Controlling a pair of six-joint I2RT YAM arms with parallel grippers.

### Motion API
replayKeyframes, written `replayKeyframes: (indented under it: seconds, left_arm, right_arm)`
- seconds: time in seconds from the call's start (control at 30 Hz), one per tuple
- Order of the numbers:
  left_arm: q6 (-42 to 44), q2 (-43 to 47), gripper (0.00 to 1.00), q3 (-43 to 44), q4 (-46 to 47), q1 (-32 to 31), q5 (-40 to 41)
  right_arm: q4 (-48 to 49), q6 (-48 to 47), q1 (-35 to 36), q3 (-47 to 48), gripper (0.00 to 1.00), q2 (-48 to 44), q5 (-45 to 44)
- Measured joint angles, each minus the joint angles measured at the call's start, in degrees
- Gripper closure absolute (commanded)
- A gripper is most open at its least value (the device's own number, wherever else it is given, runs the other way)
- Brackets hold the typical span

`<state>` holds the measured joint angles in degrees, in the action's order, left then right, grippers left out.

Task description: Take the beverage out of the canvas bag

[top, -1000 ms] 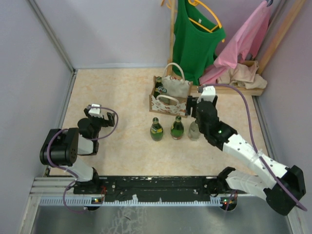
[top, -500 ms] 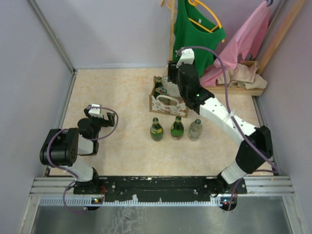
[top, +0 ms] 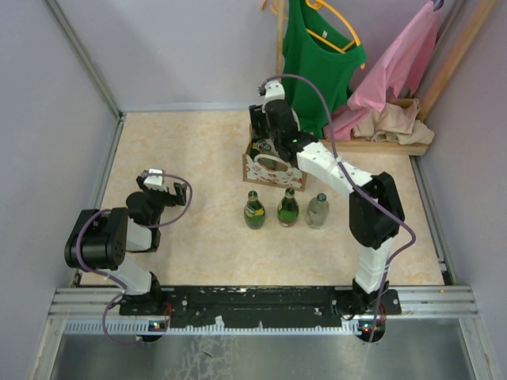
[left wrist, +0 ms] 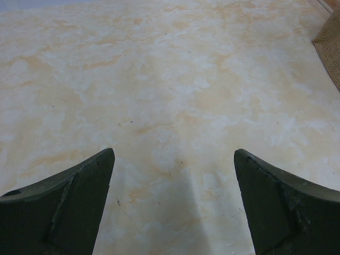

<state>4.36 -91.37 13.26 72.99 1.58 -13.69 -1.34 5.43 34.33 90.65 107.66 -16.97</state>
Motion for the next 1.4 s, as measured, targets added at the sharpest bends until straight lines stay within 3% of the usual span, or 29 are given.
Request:
replayKeyframes:
  seconds: [0.47, 0.87, 1.4]
  left_arm:
    - [0.00, 0.00, 0.00, 0.00, 0.00, 0.00, 0.00]
    - [0.00, 0.00, 0.00, 0.00, 0.00, 0.00, 0.00]
    - [0.00, 0.00, 0.00, 0.00, 0.00, 0.00, 0.00]
  right_arm:
    - [-2.08, -0.31, 0.00, 2.99, 0.35, 3.89, 1.09]
    - [-1.64, 1.03, 0.00, -9.51, 0.34, -1.53, 2.19]
    - [-0.81, 1.25, 0.02, -10.36, 0.43, -2.69, 2.69]
